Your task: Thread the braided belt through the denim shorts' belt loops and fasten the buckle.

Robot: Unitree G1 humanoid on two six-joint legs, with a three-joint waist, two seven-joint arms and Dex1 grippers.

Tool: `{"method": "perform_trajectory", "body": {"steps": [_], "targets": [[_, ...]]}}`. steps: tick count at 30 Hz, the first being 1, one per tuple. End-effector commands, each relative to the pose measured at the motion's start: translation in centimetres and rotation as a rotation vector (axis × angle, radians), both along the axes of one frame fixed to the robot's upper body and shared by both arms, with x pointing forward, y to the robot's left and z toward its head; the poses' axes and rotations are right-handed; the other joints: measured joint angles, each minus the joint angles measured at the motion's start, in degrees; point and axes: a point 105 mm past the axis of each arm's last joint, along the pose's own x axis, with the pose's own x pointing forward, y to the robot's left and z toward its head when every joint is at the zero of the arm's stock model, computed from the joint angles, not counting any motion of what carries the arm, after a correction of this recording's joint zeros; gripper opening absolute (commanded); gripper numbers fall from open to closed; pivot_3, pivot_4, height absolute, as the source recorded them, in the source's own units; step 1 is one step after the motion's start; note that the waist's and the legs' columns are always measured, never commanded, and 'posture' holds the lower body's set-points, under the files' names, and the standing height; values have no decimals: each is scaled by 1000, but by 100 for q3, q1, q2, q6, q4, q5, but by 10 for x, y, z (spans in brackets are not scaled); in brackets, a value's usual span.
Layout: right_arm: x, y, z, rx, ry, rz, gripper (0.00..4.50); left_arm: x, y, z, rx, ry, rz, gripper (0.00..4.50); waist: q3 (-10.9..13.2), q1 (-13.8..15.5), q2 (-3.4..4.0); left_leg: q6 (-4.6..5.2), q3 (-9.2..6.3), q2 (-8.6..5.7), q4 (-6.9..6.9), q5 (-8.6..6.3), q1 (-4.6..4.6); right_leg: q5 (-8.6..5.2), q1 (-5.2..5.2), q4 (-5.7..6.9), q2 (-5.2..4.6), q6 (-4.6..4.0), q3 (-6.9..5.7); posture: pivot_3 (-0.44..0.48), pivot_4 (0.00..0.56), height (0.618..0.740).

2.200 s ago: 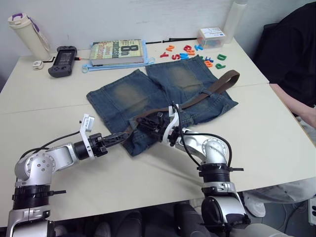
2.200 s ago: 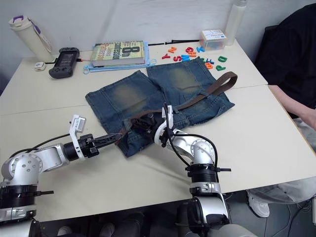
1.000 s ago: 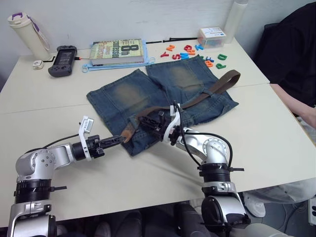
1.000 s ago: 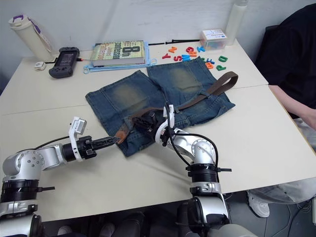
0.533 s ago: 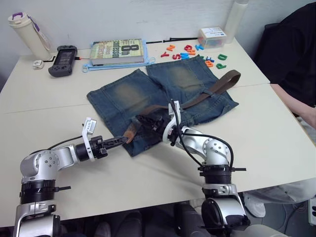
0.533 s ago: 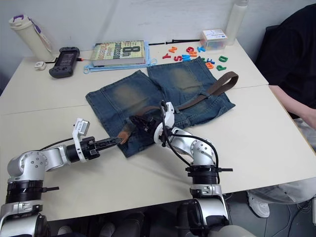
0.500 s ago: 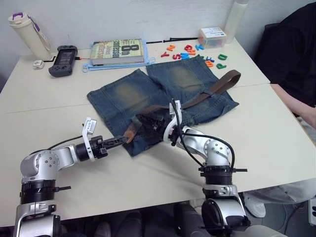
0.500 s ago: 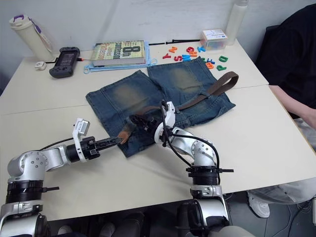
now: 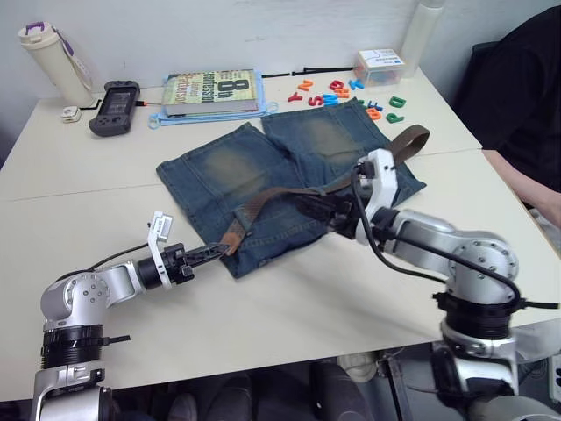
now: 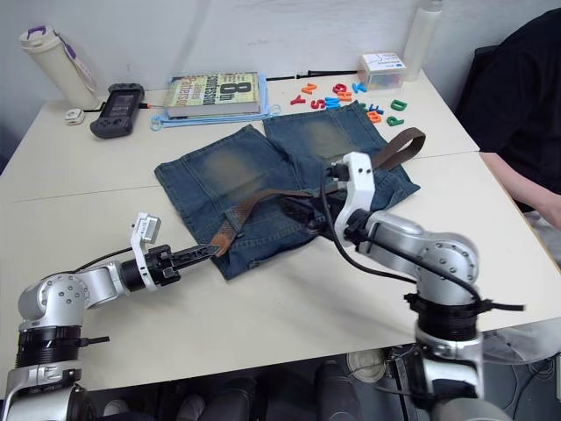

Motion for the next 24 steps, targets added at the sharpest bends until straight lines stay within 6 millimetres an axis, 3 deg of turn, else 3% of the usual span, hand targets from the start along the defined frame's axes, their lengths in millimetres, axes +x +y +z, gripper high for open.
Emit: {"method": "perform_trajectory", "body": {"steps": [1,8,9,13,18,24], "targets": [[0,11,-12,-56,-28,22,3699,0,1,12,-16,-55,8,0,1,-2,0,0,0,0,0,0,0,0,-1,1,0,0,1,0,150,740],[9,12,-32,-172,-82,-18,196,0,2,13,-13,-58,16,0,2,55,-1,-1,1,-6,5,0,-1,0,-1,2,-3,0,1,0,150,740],[10,13,-34,-179,-85,-17,29,0,3,13,-13,-58,17,0,2,60,-1,-1,1,-6,5,1,-1,0,-1,2,-3,0,1,0,150,740],[14,14,-52,-247,-73,-26,29,0,3,14,-12,-60,18,0,2,76,-1,-2,1,-4,5,1,-1,0,-1,2,-2,0,0,0,150,740],[22,7,-111,-374,81,-50,29,-2,2,14,-1,-60,12,0,0,79,-3,-3,1,-5,6,1,0,0,-1,4,-1,0,1,0,150,740],[20,11,-131,-372,146,-23,29,-11,10,13,37,-59,18,0,-23,43,-40,-7,0,7,5,-2,56,3,52,-1,8,-5,0,0,150,740]]}}
